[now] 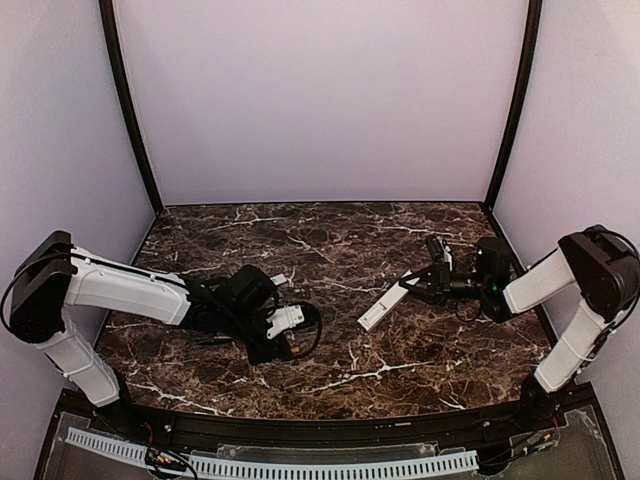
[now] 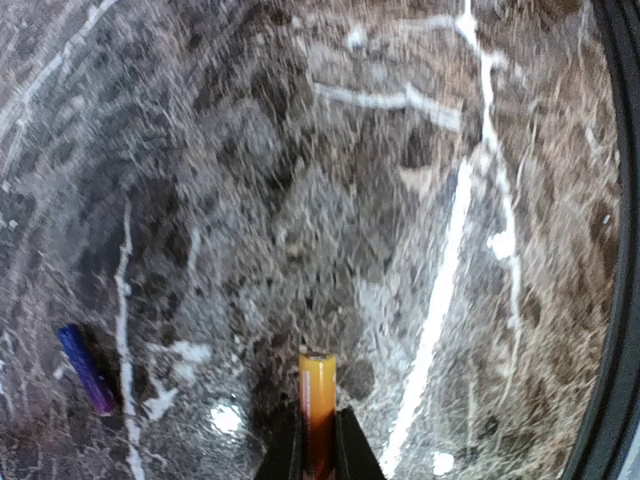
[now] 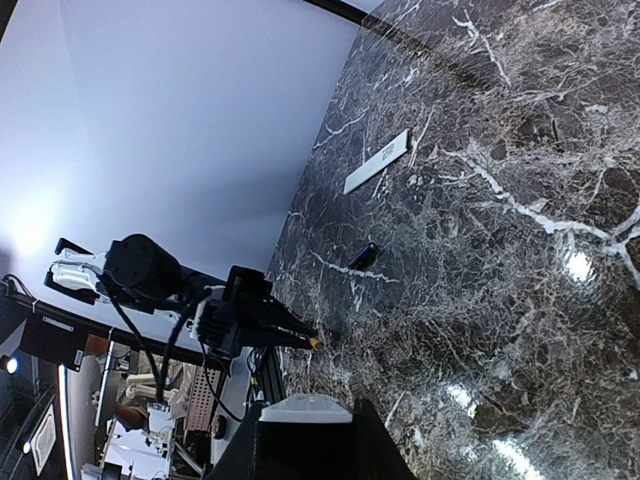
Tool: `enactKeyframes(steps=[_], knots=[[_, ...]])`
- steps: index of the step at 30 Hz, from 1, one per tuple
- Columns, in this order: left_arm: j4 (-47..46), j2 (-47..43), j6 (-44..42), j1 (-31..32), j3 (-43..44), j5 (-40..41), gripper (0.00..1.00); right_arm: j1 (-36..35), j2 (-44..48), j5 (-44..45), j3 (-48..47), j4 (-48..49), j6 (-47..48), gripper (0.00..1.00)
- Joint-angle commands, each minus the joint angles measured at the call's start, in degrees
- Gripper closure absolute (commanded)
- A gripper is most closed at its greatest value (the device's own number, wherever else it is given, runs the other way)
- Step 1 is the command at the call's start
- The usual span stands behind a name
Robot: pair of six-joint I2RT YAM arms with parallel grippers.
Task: Load the batteries into the remote control
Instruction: Pick up the battery from the center of the board, then place the battery in the battery compartment.
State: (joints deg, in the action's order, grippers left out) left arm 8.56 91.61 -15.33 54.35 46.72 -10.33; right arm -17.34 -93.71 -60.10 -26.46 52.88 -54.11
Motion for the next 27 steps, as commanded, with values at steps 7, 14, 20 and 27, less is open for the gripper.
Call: enactKeyframes(steps=[7, 14, 20, 27], knots=[[12.01, -2.5, 20.5, 1.44, 20.55, -6.15, 0.99, -4.21, -3.5, 1.65, -0.46, 8.64, -4.06, 1.0], [19.98, 4.02, 26.76, 4.14, 30.34, -5.85, 1.0, -6.52, -4.3, 3.68, -0.52, 12.65, -6.61, 1.0], [22.04, 7.6, 28.81, 5.91, 33.58, -4.42, 0.99, -8.75, -4.49, 5.46, -0.83, 13.98, -8.2, 1.0], [21.07, 9.42, 29.47, 7.07, 34.33, -2.11, 1.0, -11.14, -5.87, 7.48, -0.89, 16.59, -10.98, 1.0]])
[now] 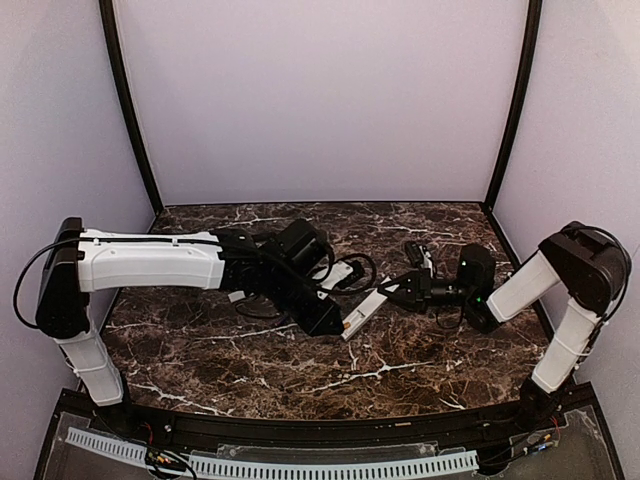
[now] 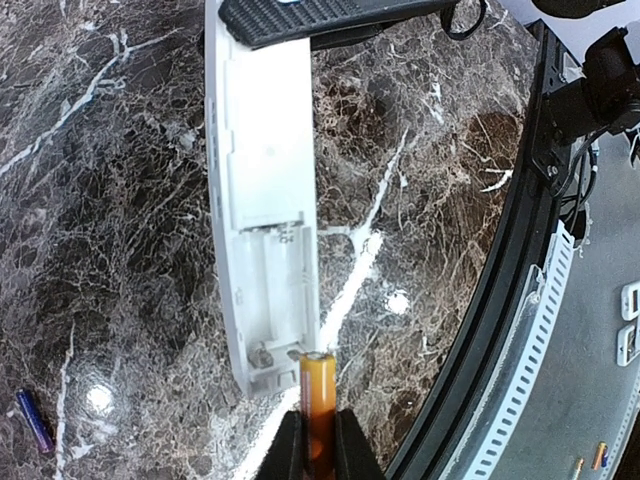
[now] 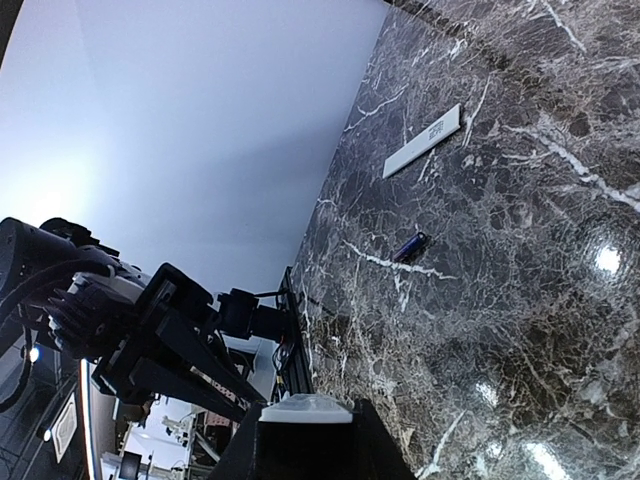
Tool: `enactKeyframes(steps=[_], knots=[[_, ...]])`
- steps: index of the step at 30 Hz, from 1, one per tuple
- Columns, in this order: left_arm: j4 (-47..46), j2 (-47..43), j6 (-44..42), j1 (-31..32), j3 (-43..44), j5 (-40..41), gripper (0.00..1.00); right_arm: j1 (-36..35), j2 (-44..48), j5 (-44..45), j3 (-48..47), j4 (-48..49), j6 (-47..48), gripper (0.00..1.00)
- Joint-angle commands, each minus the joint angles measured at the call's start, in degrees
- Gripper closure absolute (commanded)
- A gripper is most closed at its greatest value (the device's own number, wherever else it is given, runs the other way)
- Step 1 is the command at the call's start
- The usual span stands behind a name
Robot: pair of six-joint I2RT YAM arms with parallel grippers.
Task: Load the batteries into the remote control
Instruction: Place the battery in the battery compartment.
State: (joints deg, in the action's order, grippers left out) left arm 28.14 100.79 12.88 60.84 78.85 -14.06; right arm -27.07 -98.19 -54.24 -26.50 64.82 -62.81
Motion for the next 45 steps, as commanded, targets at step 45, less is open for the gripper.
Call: enactKeyframes(steps=[45], knots=[[-7.79, 4.71, 4.12, 1.06, -2.49, 4.66, 1.0, -5.36, -2.77, 4.01, 0.12, 23.07, -16.0, 1.0]])
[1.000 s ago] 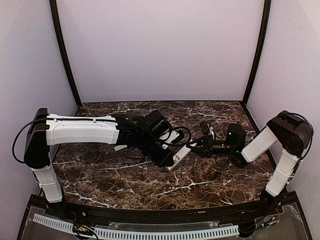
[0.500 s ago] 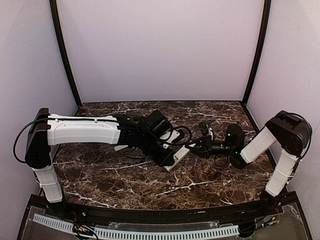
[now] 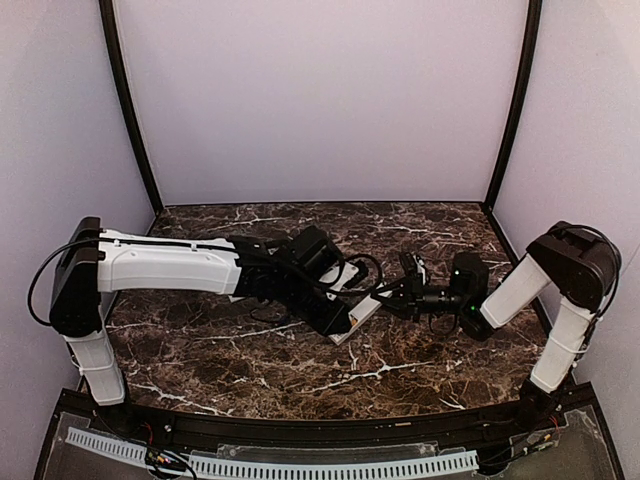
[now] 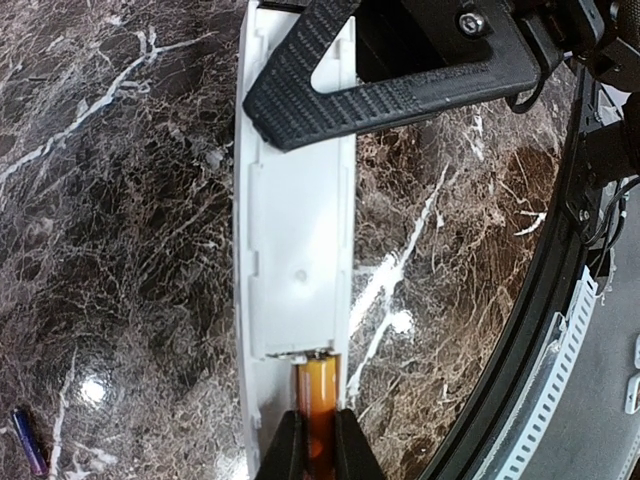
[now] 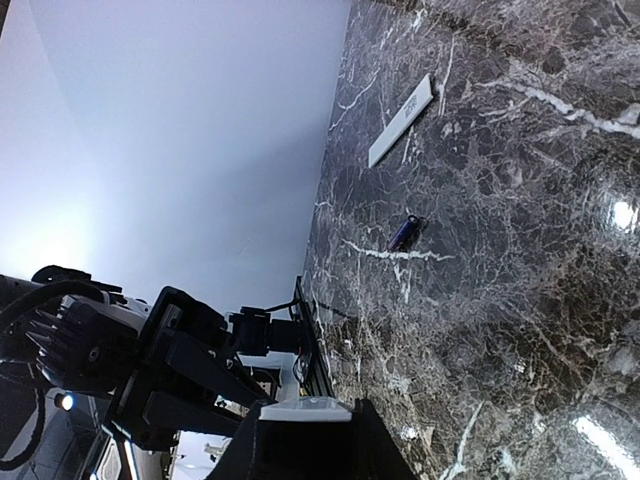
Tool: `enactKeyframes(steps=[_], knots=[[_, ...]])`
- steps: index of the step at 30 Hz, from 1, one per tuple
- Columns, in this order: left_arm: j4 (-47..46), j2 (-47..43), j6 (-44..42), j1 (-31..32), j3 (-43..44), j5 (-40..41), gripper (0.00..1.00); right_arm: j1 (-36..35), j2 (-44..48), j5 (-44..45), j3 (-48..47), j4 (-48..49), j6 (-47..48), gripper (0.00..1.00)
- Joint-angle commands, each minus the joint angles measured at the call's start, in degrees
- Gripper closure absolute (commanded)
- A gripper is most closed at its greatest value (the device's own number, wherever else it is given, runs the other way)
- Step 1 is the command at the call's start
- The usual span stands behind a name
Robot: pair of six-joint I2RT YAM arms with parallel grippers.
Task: Load the batteries into the remote control
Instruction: Place the battery in the battery compartment.
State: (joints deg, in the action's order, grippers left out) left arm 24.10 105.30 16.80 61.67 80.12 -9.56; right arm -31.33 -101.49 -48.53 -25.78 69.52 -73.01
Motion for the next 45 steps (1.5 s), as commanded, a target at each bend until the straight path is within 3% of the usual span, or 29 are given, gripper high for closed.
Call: enactKeyframes(steps=[1, 21, 27, 38, 45], knots=[[-4.43, -0.03, 0.31, 0.23, -5.04, 0.11, 1.0, -1.1, 0.53, -1.54, -0.51, 18.86, -6.28, 1.0], [-12.63, -3.52, 0.51, 0.22, -15.4, 0.0, 1.0, -0.18, 2.07, -1.57, -1.36, 22.5, -9.09, 1.0], [-8.81, -1.12, 0.24, 0.23, -12.09, -1.33, 0.99, -0.21, 4.98, -2.68, -2.0, 16.66, -5.07, 1.0], [-0.86, 0.73, -1.38, 0.25, -6.9, 3.44, 0.98, -0.22, 10.81, -2.93, -3.68, 1.84, 5.65, 1.0], [-0.46, 1.15, -1.3, 0.25, -5.75, 3.18, 0.9, -0.17, 10.04, -3.23, -3.25, 3.76, 3.89, 1.0]])
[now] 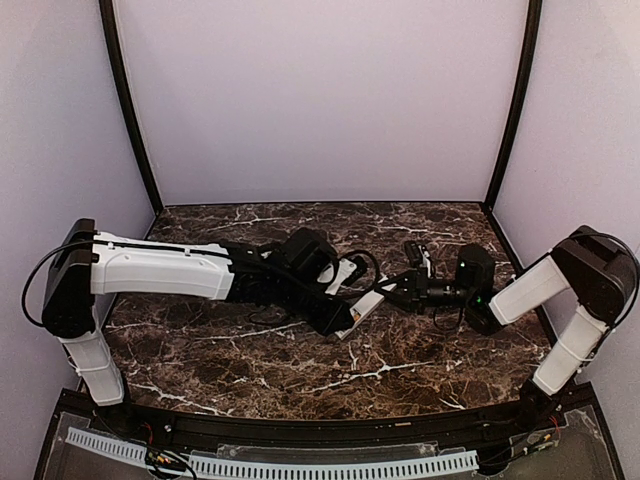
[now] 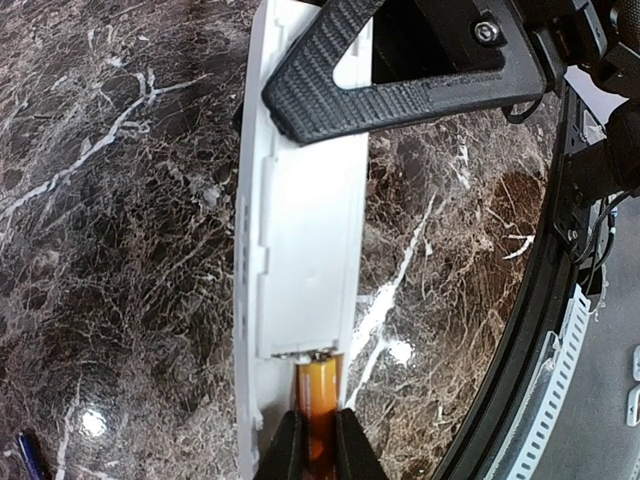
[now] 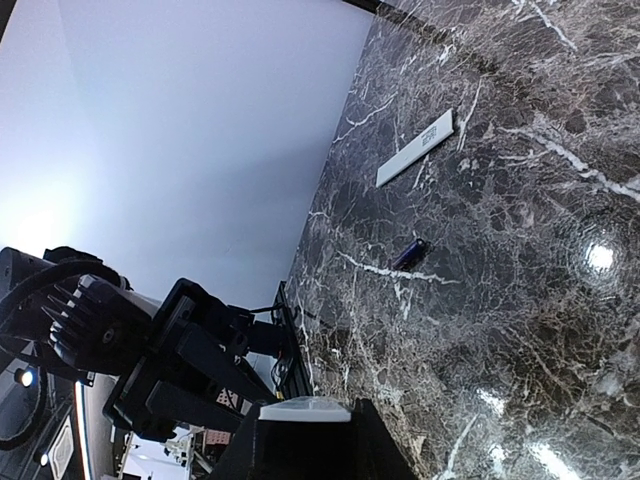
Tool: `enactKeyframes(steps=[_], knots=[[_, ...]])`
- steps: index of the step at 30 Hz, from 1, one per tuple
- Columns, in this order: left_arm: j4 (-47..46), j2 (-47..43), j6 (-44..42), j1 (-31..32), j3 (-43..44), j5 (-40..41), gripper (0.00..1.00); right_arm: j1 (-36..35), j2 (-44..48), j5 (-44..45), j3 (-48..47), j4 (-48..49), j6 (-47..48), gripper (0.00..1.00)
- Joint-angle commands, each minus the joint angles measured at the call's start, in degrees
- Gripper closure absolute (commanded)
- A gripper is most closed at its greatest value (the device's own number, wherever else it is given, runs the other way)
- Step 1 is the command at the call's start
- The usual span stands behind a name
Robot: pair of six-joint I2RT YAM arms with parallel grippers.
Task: Load the batteries into the remote control
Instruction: Place the battery in the battery compartment.
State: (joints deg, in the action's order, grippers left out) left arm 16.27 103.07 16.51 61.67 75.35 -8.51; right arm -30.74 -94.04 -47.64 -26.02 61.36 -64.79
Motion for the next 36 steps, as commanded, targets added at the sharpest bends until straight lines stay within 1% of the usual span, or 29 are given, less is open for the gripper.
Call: enactKeyframes(steps=[1, 7, 18, 31, 36], knots=[[7.37, 3.37, -1.03, 0.27, -0.9, 2.07, 0.88, -0.8, 2.22, -4.09, -2.83, 12.57, -4.88, 1.0], [7.61, 2.79, -1.43, 0.27, -0.75, 2.66, 0.86, -0.77, 0.67, -3.96, -2.02, 15.74, -6.86, 1.0], [8.94, 2.26, -2.28, 0.29, 0.27, 3.59, 0.83, -0.81, 0.18, -3.79, -1.5, 16.27, -7.32, 1.0], [11.3, 1.82, -4.17, 0.12, 2.7, 6.74, 0.77, -0.81, -1.67, -4.23, -0.74, 19.02, -9.65, 1.0], [11.39, 1.67, -5.14, 0.13, 3.13, 7.69, 0.77, -0.79, -1.81, -4.61, -0.65, 18.75, -9.74, 1.0]])
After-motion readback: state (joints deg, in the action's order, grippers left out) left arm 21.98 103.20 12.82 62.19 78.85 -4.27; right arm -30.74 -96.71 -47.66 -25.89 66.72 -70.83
